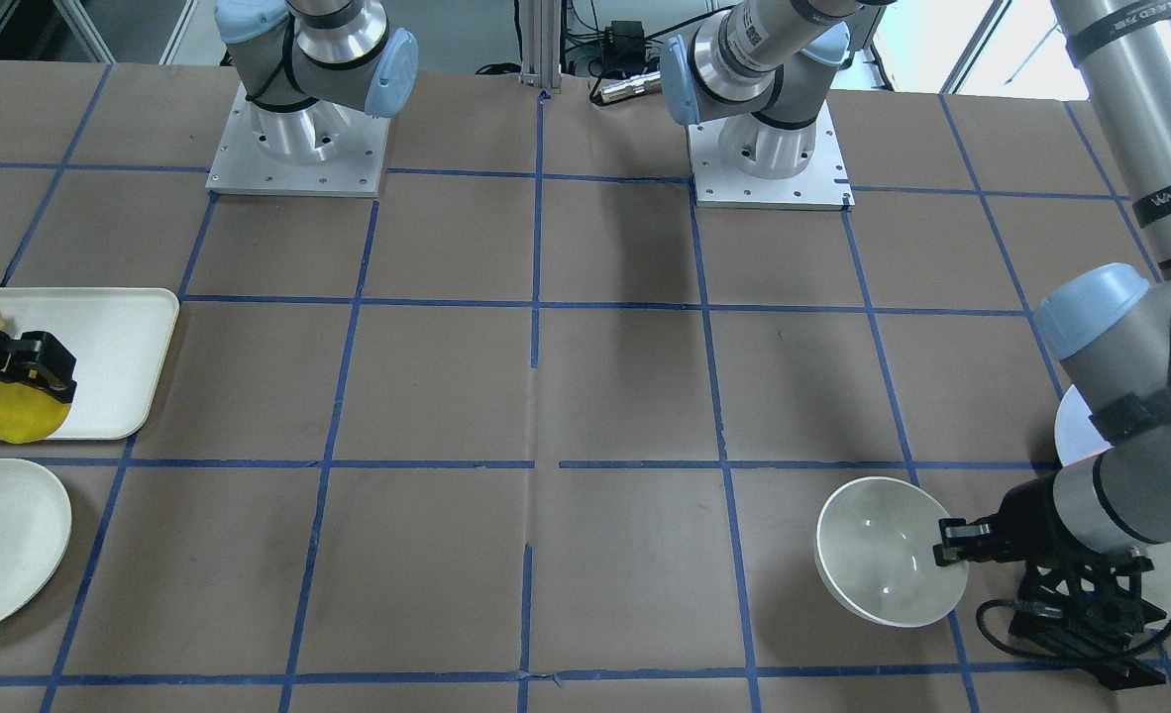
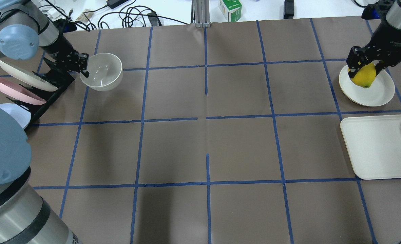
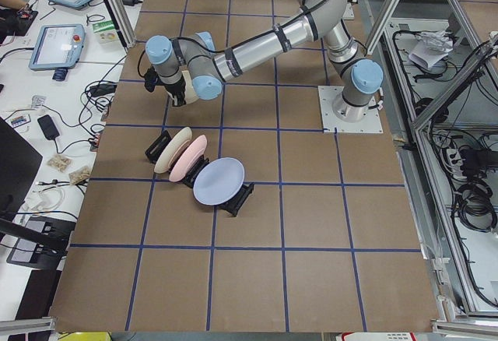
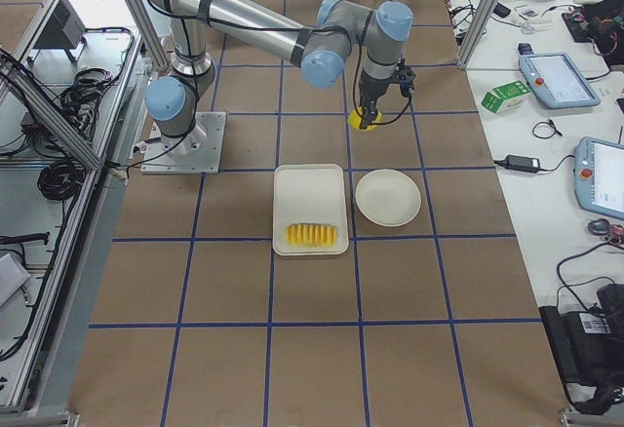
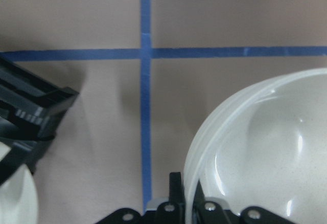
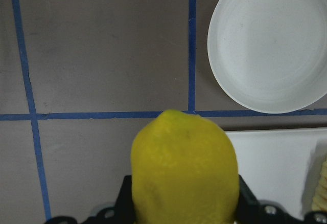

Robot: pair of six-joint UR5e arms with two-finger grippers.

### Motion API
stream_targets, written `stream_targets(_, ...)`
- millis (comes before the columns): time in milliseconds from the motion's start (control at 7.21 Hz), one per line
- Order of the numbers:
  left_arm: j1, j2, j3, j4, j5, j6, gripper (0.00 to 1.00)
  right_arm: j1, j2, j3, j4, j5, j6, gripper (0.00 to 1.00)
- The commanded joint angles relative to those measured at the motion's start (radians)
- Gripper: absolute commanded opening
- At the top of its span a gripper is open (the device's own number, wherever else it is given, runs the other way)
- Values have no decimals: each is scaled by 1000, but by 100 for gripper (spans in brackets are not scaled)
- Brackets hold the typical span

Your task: Place bowl and put lemon in it

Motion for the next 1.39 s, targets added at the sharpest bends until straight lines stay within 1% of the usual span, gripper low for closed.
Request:
stream_targets(0,-116,48,-65,-18,-78,-33,0,18,-6,2,1,4,15,0)
stream_targets(139,-182,68,-94,-3,-78,-156,0,21,-11,2,3,7,21,0)
stream_targets(277,-262,74,-111,45,-81,-267,0,42,-20,2,20,8,49,0)
stream_targets(416,-330,74,-154,110,-105,-383,0,71,-20,2,26,5,102,0)
stream_targets(554,-377,73,-223,245,-104,-460,0,97,-27,2,40,10,121,0)
stream_targets(693,-414,74,-293,369,-95,-510,0,146,-38,3,52,32,204,0)
stream_targets(832,-442,77,-343,405,-84,-545,0,198,-38,5,53,34,290,0)
stream_targets(970,-479,88,-354,406,-69,-592,0,246,-37,9,49,33,332,0)
stream_targets(1248,-503,97,-360,402,-29,-601,0,298,-32,14,41,49,369,0)
